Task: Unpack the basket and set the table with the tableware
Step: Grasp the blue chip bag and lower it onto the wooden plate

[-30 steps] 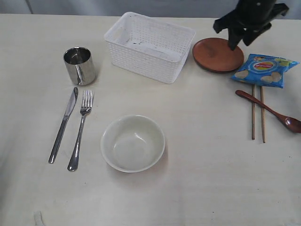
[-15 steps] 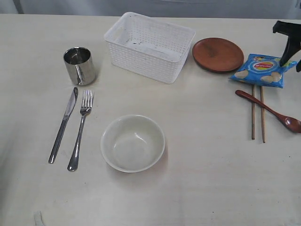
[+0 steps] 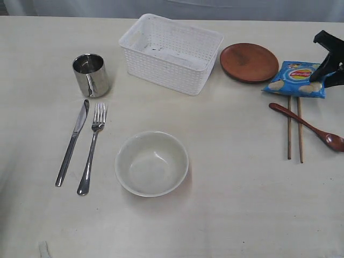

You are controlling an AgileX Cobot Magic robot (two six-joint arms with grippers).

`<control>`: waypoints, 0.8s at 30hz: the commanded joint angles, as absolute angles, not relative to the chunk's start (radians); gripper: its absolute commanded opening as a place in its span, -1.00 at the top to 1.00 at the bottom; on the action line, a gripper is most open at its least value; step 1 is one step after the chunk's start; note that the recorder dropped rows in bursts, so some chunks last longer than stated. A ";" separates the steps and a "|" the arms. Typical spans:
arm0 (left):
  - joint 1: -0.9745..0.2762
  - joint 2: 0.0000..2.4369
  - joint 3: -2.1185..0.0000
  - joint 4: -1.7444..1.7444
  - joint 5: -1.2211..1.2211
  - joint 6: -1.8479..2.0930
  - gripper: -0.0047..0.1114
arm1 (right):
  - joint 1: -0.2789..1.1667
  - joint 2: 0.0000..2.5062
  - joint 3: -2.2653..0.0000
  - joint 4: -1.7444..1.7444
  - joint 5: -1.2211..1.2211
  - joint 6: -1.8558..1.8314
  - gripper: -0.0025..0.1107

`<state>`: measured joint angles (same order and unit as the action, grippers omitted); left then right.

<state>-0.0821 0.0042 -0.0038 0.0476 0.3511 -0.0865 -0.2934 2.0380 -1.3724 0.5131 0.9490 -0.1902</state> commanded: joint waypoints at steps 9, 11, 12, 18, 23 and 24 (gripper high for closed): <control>-0.079 0.000 0.000 0.055 0.343 -0.083 0.92 | -0.255 1.893 -1.371 0.836 0.854 -0.416 0.96; -0.079 0.000 0.000 0.055 0.343 -0.083 0.92 | -0.192 1.921 -1.377 0.843 0.820 -0.435 0.96; -0.079 0.000 0.000 0.055 0.343 -0.083 0.92 | -0.153 1.946 -1.387 0.839 0.809 -0.435 0.96; -0.079 0.000 0.000 0.055 0.343 -0.083 0.92 | -0.061 2.043 -1.477 0.804 0.792 -0.360 0.96; -0.079 0.000 0.000 0.055 0.343 -0.083 0.92 | -0.062 2.055 -1.487 0.639 0.747 -0.272 0.96; -0.079 0.000 0.000 0.055 0.343 -0.083 0.92 | -0.071 2.053 -1.487 0.620 0.758 -0.269 0.96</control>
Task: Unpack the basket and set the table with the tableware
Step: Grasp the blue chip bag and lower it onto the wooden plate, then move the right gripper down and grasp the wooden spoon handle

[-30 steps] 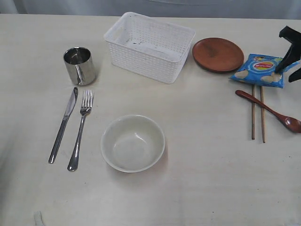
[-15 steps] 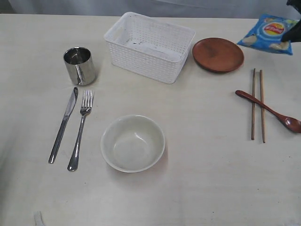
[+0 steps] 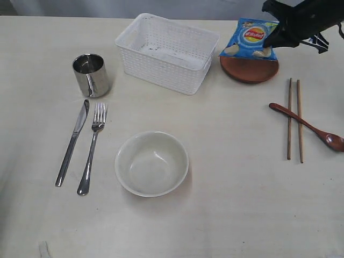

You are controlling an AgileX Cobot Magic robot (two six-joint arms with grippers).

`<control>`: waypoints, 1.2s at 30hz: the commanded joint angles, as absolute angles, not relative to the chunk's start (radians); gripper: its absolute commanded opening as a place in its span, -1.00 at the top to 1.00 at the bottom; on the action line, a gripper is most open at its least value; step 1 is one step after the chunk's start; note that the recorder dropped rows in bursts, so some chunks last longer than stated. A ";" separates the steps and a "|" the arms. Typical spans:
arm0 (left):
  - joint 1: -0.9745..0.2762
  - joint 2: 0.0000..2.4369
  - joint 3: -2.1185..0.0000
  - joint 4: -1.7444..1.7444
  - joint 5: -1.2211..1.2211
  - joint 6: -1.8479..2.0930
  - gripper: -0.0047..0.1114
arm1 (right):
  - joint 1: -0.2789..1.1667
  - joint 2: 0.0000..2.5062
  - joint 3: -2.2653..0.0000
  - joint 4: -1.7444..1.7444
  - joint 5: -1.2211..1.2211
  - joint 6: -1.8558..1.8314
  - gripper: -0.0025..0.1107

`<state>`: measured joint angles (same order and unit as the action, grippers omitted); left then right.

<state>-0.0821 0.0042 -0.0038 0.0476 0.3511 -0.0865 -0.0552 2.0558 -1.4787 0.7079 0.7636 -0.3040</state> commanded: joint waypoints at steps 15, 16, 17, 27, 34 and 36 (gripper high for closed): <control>-0.079 0.000 0.000 0.055 0.343 -0.083 0.92 | -0.080 2.008 -1.489 0.504 0.831 -0.286 0.13; -0.079 0.000 0.000 0.055 0.343 -0.083 0.92 | -0.080 1.990 -1.489 0.469 0.840 -0.275 0.14; -0.079 0.000 0.000 0.055 0.343 -0.083 0.92 | -0.080 1.966 -1.489 0.424 0.849 -0.261 0.14; -0.079 0.000 0.000 0.055 0.343 -0.083 0.92 | -0.080 1.840 -1.487 0.121 1.089 -0.103 0.14; -0.079 0.000 0.000 0.055 0.343 -0.083 0.92 | -0.076 1.840 -1.321 0.134 1.137 -0.284 0.14; -0.079 0.000 0.000 0.055 0.343 -0.083 0.92 | -0.074 1.835 -1.255 0.134 1.098 -0.341 0.14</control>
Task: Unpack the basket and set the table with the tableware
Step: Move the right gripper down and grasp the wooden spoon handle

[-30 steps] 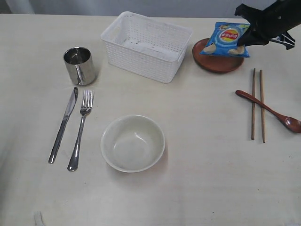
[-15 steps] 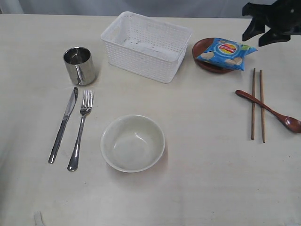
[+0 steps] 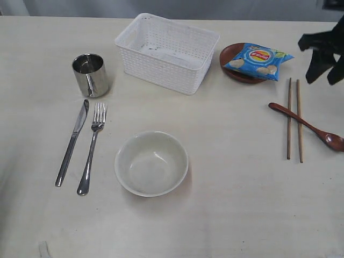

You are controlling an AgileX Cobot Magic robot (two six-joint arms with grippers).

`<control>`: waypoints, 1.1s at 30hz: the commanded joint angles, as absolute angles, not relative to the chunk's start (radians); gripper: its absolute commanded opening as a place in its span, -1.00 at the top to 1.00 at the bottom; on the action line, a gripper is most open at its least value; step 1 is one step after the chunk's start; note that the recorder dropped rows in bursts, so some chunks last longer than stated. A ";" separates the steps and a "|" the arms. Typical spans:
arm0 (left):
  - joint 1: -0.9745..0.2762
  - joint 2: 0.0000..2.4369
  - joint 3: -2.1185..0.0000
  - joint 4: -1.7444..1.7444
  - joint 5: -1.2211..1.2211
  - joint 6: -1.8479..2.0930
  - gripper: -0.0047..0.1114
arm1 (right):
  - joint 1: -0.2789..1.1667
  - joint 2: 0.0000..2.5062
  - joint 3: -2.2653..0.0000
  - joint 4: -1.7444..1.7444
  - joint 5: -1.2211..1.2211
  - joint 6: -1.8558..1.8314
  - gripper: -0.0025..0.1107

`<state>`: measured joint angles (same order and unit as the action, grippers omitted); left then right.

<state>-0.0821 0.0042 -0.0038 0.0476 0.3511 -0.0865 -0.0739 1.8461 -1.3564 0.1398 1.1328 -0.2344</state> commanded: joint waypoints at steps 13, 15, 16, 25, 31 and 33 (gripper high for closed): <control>-0.079 0.000 0.000 0.055 0.343 -0.083 0.92 | 0.018 1.788 -1.108 0.070 0.835 -0.543 0.14; -0.079 0.000 0.000 0.055 0.343 -0.083 0.92 | 0.029 1.810 -1.108 0.047 0.817 -0.548 0.14; -0.079 0.000 0.000 0.055 0.343 -0.083 0.92 | 0.030 1.821 -1.108 0.044 0.808 -0.559 0.14; -0.079 0.000 0.000 0.055 0.343 -0.083 0.92 | 0.030 1.909 -1.108 0.018 0.726 -0.660 0.14; -0.079 0.000 0.000 0.055 0.343 -0.083 0.92 | 0.030 1.951 -1.108 0.018 0.712 -0.662 0.14; -0.079 0.000 0.000 0.055 0.343 -0.083 0.92 | 0.030 1.966 -1.108 0.018 0.712 -0.662 0.18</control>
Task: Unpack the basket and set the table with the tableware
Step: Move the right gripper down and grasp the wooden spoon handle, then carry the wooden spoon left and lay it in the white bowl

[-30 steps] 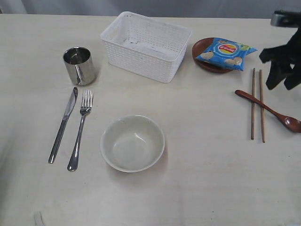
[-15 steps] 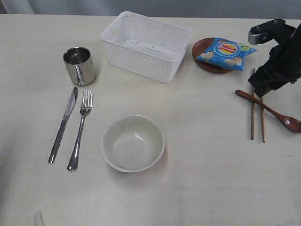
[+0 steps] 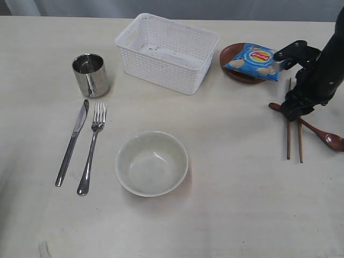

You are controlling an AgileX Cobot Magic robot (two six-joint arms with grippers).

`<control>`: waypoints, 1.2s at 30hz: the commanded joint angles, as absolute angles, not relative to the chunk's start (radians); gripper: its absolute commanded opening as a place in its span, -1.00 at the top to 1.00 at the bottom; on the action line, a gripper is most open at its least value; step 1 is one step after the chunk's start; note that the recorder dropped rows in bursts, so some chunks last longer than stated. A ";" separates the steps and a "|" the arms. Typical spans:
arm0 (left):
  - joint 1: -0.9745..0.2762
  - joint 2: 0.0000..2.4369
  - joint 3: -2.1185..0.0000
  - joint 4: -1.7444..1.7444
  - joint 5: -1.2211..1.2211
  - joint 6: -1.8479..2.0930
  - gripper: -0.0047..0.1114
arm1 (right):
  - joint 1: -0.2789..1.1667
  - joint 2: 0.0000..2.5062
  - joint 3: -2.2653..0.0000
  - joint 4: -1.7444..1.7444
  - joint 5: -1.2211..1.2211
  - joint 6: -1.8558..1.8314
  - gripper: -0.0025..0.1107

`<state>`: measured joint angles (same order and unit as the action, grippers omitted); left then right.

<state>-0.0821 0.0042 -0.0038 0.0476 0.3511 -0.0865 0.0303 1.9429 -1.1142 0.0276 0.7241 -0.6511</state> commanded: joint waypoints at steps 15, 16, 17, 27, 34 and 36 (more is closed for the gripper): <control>-0.079 0.000 0.000 0.055 0.343 -0.083 0.92 | 0.067 1.891 -1.108 0.014 0.775 -0.651 0.96; -0.079 0.000 0.000 0.055 0.343 -0.083 0.92 | 0.074 1.871 -1.108 0.014 0.783 -0.642 0.96; -0.079 0.000 0.000 0.055 0.343 -0.083 0.92 | 0.077 1.853 -1.108 0.014 0.791 -0.639 0.96; -0.079 0.000 0.000 0.055 0.343 -0.083 0.92 | 0.252 1.606 -1.108 0.136 0.788 -0.596 0.96; -0.079 0.000 0.000 0.055 0.343 -0.083 0.92 | 0.555 1.594 -1.133 0.181 0.774 -0.536 0.96; -0.079 0.000 0.000 0.055 0.343 -0.083 0.92 | 0.632 1.614 -1.149 0.181 0.751 -0.518 0.96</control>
<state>-0.0821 0.0042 -0.0038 0.0476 0.3511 -0.0865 0.5469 1.5971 -1.1282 0.1710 0.7811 -0.5441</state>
